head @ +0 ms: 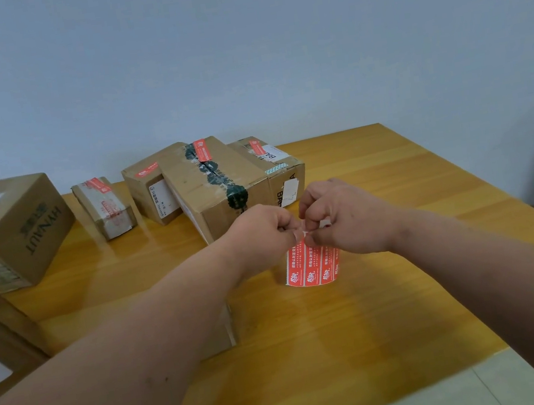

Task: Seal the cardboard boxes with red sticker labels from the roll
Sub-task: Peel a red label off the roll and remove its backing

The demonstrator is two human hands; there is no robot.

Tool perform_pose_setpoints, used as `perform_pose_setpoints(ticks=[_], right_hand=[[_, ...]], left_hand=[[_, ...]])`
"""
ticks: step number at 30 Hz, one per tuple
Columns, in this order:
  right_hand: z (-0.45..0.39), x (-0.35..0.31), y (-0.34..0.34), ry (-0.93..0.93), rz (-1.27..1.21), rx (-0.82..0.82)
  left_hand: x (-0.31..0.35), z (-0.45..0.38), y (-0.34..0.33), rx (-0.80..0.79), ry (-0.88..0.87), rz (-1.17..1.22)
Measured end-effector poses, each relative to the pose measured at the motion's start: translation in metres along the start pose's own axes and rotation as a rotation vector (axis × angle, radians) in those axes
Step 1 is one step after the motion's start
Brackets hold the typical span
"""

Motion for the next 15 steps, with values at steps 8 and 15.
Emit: perform_pose_setpoints(ticks=[8, 15], right_hand=[[0.0007, 0.0004, -0.0022, 0.012, -0.019, 0.034], [0.0006, 0.0011, -0.0027, 0.017, -0.049, 0.034]], left_hand=[[-0.0033, -0.0014, -0.0017, 0.004, 0.004, 0.032], [-0.0065, -0.0043, -0.0014, -0.010, 0.016, 0.094]])
Point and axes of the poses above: each hand's wrist, its own z-axis away from the middle knuckle, its own y-axis out of the back of the hand, x = y × z, the point moved 2 cm from there along -z, towards the middle knuckle, and after that the axes turned 9 degrees about z, right-handed, at the moved point
